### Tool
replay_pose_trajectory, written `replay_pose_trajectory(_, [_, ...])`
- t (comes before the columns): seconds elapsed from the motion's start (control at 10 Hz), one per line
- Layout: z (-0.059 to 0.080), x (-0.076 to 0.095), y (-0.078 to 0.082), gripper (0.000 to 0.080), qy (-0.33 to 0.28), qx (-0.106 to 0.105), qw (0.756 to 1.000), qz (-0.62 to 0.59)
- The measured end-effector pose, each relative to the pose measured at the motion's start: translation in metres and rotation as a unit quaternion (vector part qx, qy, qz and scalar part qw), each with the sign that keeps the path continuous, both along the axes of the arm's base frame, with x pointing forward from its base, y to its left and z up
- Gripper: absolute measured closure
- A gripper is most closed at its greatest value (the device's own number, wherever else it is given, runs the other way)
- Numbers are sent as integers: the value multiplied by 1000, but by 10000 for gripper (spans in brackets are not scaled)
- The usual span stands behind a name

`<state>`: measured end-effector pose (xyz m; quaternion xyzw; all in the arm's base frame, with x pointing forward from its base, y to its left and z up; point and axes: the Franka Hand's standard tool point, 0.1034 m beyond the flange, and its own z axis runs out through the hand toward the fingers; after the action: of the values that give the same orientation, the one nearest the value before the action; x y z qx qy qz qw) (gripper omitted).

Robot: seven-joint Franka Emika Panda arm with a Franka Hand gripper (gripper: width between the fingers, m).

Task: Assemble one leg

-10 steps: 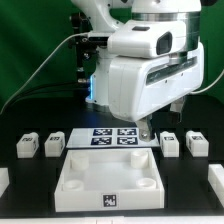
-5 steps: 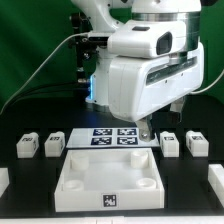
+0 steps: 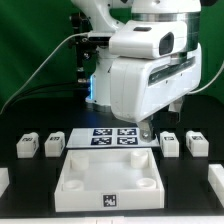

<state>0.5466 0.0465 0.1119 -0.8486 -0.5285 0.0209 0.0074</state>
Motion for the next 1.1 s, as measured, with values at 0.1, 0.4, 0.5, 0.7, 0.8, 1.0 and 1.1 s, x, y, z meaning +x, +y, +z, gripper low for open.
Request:
replay_pose_trajectory(0.1, [-2,-22,-11,150,1,2,997,76])
replay_pose_trajectory(0.4, [-34,-87,-57,150,17,18,967,254])
replay_pose_trajectory(0.5, [-46,-95,-67,150,19,23,962,272])
replay_pose_trajectory(0.7, [-69,-110,-66,150,23,29,964,264])
replay_pose_trajectory(0.8, [-80,-112,-67,150,27,33,964,261])
replay_pose_trajectory(1.0, [-100,-114,-73,150,31,39,965,256])
replay_pose_trajectory(1.1, [-103,-114,-78,150,31,40,967,250])
